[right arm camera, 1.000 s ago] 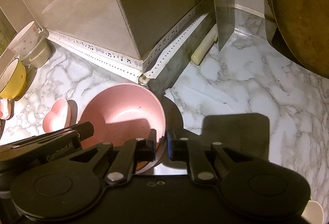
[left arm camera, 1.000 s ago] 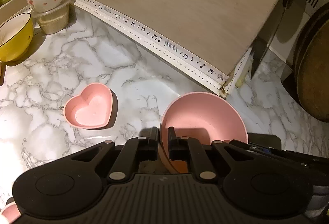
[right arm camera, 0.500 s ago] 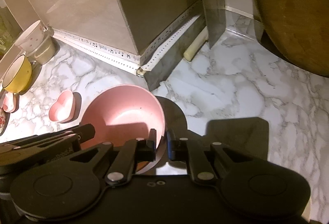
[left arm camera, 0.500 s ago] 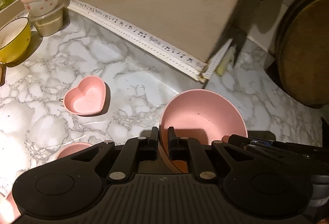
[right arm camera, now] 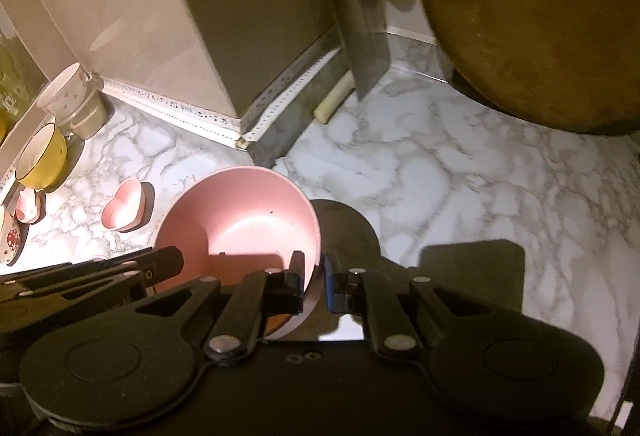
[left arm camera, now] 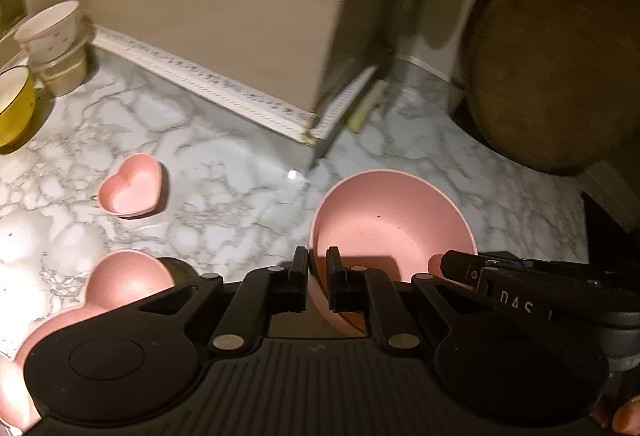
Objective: Organize plates and bowls
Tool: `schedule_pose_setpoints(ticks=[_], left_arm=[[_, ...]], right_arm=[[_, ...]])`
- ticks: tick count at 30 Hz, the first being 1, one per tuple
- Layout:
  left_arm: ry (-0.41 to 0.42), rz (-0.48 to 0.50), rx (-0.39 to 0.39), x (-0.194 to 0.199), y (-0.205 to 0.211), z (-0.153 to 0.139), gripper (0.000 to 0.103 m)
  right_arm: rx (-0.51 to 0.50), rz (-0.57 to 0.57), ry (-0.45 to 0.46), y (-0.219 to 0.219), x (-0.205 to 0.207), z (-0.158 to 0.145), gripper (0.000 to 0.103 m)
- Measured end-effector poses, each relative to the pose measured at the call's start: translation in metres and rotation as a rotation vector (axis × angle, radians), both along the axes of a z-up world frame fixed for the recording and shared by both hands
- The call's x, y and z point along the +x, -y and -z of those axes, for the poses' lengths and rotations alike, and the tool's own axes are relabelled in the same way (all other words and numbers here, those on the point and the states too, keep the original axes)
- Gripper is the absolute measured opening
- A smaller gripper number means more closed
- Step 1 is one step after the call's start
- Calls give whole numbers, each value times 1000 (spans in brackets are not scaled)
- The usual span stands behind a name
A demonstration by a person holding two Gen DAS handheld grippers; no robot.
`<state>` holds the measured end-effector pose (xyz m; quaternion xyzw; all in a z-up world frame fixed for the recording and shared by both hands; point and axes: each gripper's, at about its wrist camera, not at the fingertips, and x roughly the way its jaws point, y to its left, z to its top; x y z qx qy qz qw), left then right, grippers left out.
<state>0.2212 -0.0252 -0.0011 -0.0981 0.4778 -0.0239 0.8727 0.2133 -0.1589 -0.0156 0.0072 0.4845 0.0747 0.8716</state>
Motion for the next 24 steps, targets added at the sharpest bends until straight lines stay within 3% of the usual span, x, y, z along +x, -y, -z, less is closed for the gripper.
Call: schedule_pose_setpoints(ticks=[9,24], left_arm=[[9,104,-4,-16,38,-15,9],[5,268,7,-35,107,-15,9]], right_arm=[[1,57,14,40,-28,-16,9],[11,177,31,107,-67,-28,9]])
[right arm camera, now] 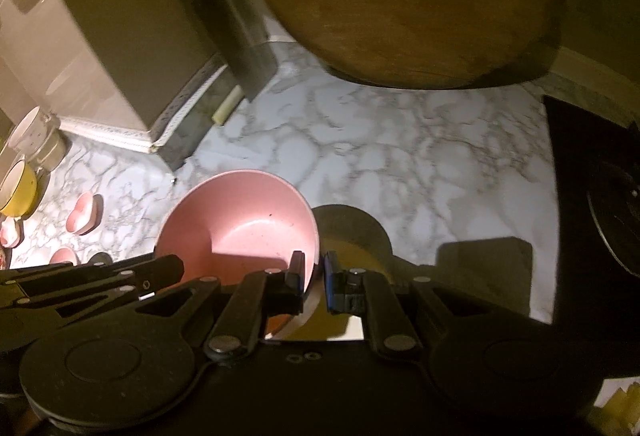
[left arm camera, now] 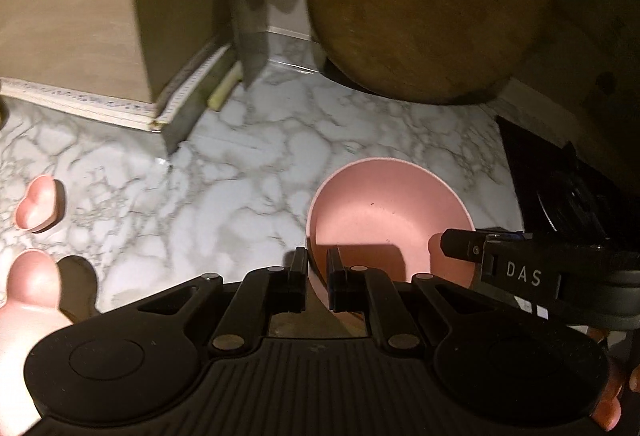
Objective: Organize plates and bowls
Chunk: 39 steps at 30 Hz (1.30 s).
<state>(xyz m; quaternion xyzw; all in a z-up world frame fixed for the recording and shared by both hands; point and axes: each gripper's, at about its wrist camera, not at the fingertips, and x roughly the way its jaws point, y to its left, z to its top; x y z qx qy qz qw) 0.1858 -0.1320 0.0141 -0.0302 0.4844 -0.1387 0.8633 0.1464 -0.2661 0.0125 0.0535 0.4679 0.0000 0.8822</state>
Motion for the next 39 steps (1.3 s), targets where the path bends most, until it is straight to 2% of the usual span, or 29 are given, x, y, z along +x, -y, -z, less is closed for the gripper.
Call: schedule_pose_setpoints(ticks=[13,26,39], left_arm=[[-32,63,26,-2,36,18,9],[-58,49,50,4,35,32,9],[-82,51,39,7,34,38,9]], right_arm=[[25,79,-26,42,-15,14,9],[43,77,-64,43,-9,31,9],[56,91,-85,44,-5,34,10]])
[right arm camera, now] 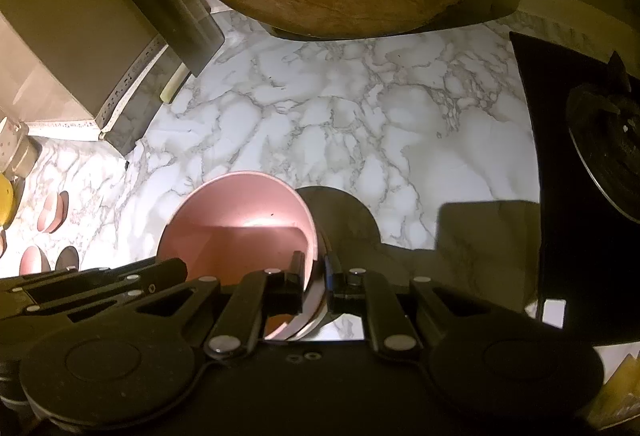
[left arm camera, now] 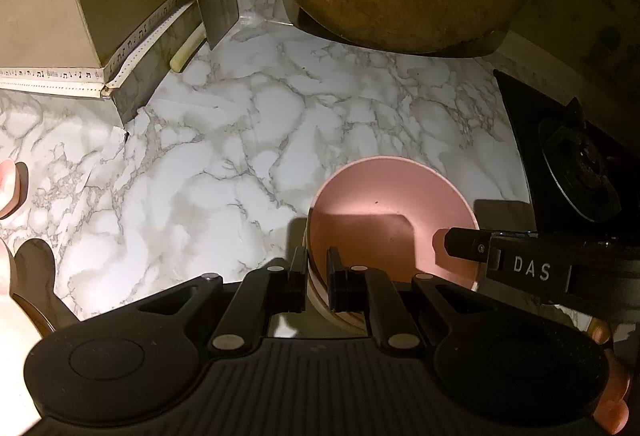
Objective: Organize plates and bowls
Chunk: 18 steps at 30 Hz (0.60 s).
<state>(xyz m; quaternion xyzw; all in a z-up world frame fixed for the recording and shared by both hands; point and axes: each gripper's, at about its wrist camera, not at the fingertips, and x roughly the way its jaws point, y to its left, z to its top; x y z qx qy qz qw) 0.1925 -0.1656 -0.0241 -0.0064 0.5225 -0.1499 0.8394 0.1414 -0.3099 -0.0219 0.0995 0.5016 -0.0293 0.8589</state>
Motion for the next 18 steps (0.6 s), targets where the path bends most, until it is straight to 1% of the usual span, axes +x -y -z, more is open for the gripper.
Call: schedule_pose_setpoints(ticks=[12,18], left_arm=[[9,6,-17,-3,-4,-5,9],[43,14,-29,-10,-11,-14,9]], right_arm=[[3,6,11,0,-2,-4,10],[-7,-5,33,-3,-8,-15,11]])
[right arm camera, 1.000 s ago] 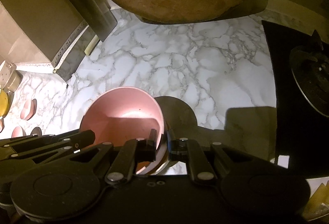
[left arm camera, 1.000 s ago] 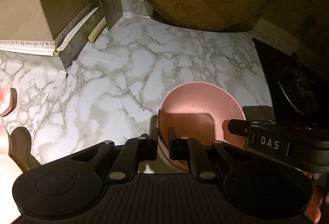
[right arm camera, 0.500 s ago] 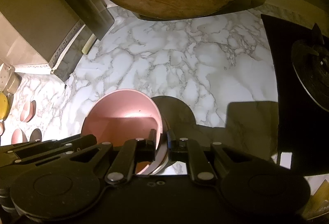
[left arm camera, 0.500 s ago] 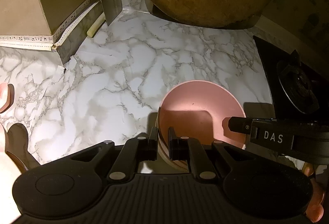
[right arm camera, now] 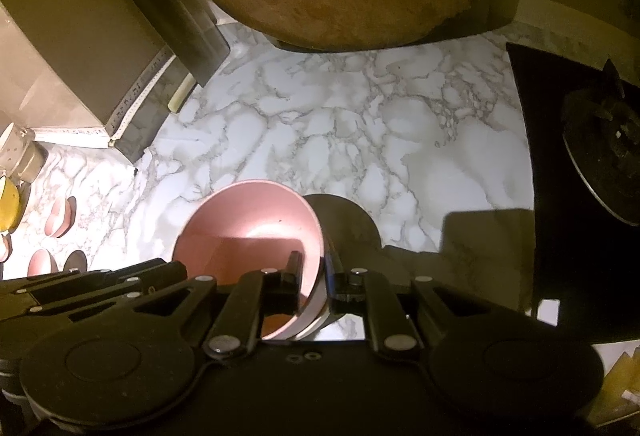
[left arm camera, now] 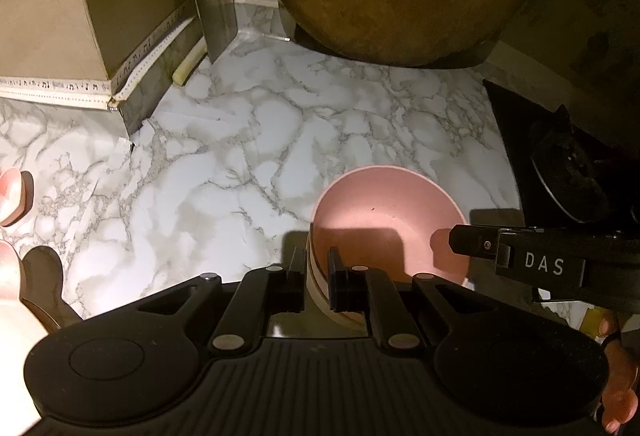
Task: Organize plates and bowls
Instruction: 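Lower the pink bowl into the cream bowl and open both grippers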
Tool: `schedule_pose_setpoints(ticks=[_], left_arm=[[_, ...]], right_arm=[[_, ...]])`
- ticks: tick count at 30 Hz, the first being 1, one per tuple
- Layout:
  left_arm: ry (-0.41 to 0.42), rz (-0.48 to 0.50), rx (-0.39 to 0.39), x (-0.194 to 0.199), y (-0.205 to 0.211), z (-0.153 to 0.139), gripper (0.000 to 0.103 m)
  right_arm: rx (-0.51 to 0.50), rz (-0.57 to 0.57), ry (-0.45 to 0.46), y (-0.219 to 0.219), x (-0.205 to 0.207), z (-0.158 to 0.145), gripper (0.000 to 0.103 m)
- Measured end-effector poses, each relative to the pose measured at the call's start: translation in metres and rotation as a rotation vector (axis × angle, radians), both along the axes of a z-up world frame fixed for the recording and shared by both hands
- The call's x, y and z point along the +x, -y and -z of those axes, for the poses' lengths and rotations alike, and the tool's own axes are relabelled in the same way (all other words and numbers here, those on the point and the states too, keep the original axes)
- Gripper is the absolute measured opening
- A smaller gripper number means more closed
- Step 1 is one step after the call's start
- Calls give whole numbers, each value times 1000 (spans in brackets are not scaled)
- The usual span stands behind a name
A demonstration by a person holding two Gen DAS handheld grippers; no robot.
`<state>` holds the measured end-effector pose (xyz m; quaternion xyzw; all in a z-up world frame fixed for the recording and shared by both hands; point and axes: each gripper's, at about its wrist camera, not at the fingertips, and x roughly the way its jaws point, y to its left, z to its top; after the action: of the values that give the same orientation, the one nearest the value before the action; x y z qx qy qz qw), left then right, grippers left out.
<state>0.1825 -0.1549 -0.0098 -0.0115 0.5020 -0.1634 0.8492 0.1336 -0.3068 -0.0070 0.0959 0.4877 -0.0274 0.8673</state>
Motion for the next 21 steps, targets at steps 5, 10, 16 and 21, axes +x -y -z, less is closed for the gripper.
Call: schedule_pose_setpoints(ticks=[5,10,16,21], left_arm=[[34,6,-23,-8,-9,-9,12],[74,10,-42,-17,-19,-20,31],[133,-3,-48,-28,-38,-34,44],[170,-30,-49,-36,-63,-44,46]], right_arm=[[5,-16,17,-4,-8,-9,14],[-5,-43,40,-16,-17,-19,19],[-32,-92,96,-36,-28,-33,32],[-66,-119,158,-54,-36,-45,65]])
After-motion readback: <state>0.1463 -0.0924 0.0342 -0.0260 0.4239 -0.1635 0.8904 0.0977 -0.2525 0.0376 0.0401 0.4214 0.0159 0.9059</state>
